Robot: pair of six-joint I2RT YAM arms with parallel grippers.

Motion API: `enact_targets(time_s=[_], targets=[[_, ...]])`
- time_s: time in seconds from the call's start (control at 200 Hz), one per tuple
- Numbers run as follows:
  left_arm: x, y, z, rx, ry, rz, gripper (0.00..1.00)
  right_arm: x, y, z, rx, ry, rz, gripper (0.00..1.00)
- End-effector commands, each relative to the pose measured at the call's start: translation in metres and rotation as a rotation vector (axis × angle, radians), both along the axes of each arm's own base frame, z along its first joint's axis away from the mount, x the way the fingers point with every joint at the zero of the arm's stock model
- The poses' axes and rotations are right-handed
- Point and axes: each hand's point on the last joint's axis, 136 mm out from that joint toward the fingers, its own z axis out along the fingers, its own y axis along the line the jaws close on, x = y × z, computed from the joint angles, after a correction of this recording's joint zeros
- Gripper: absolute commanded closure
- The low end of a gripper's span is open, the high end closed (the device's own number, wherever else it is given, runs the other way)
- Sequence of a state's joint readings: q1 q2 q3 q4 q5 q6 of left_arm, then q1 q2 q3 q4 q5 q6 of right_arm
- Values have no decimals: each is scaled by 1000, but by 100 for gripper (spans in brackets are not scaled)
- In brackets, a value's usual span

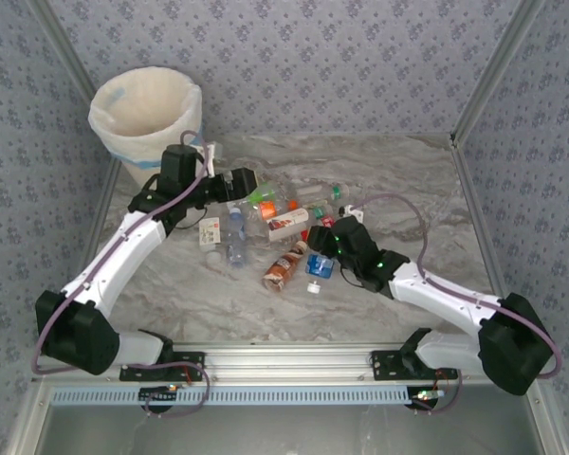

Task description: Put the plastic bottles in the bin

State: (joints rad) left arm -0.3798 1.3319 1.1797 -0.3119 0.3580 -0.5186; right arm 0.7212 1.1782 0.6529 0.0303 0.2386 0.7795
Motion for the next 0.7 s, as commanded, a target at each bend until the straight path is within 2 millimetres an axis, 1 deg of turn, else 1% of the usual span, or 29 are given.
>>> enact_targets(time_s=[0.0,0.135,0.225,0.305,0.38,0.48,0.54,0.635,0.695], targets=[[-3,-21,12,-35,-98,-99,0,11,-3,22,78,-98,-9,52],[-26,-48,20,-52,-203,-250,1,21,2,58,190,-203,31,52],[-46,-70,26,-99,-245,-378,0,25,6,89,258,-274,55,52],[-69,-91,30,-161,-255,-519,1,29,9,114,296,-328,71,52],[-83,-109,28,-168,-262,-603,0,30,14,132,328,-366,96,51],[-103,-131,26,-172,-275,-713,1,32,20,150,361,-394,119,51],[-104,-138,21,-150,-282,-720,1,33,22,160,389,-405,130,51],[-90,-138,6,-95,-288,-660,1,33,25,173,435,-418,140,51],[-85,-140,-1,-66,-297,-643,1,33,26,178,450,-420,147,50]])
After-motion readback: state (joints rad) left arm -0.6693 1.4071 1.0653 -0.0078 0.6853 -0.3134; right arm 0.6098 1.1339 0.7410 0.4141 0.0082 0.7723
